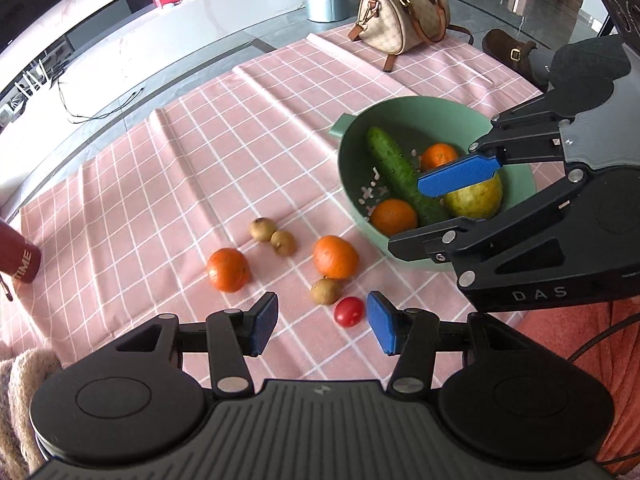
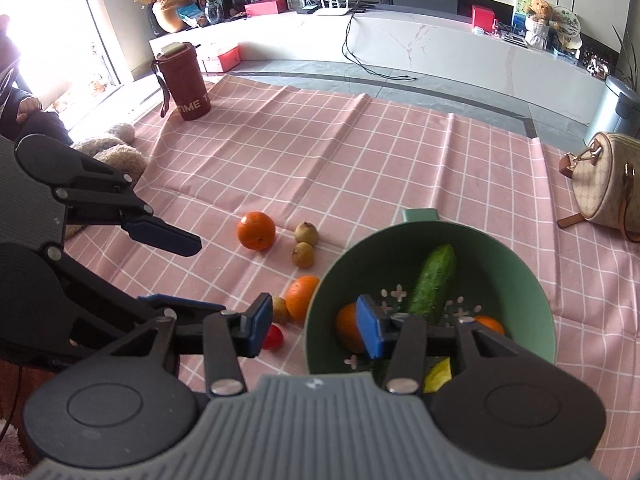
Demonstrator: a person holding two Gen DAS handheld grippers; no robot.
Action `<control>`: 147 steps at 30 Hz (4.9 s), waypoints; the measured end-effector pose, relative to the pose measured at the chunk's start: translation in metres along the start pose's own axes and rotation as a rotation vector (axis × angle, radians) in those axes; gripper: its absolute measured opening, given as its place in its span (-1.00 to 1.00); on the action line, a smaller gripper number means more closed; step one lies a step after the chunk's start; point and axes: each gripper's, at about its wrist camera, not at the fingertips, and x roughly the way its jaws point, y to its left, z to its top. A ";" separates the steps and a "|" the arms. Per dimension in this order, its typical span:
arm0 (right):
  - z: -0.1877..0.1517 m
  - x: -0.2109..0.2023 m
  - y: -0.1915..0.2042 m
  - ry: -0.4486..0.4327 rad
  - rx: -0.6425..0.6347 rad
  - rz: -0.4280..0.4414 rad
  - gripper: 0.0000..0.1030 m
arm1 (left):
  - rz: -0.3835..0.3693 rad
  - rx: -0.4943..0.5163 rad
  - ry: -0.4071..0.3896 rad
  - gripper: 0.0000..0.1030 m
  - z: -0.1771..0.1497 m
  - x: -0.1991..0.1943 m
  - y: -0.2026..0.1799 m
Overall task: Organize fruits
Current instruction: 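Grasp an orange with the left tool while the right tool grasps another orange, then carry both oranges into the colander and lower them inside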
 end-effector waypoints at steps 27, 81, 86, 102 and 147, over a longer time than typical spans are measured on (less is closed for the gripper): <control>0.026 0.086 0.050 0.193 -0.468 0.044 -0.19 | -0.005 -0.196 -0.089 0.03 -0.039 0.035 0.082; 0.053 0.049 0.048 0.296 -0.726 0.116 -0.22 | -0.088 -0.184 -0.113 -0.23 -0.006 0.007 0.059; 0.041 0.017 0.032 0.264 -0.691 0.072 -0.22 | -0.112 -0.134 -0.137 -0.23 0.004 -0.006 0.026; -0.015 -0.005 -0.062 0.334 -0.197 -0.008 -0.22 | -0.243 -0.083 0.005 -0.23 0.034 0.033 -0.045; -0.026 0.010 -0.074 0.395 -0.011 -0.019 -0.12 | -0.209 -0.070 0.104 0.00 0.050 0.055 -0.055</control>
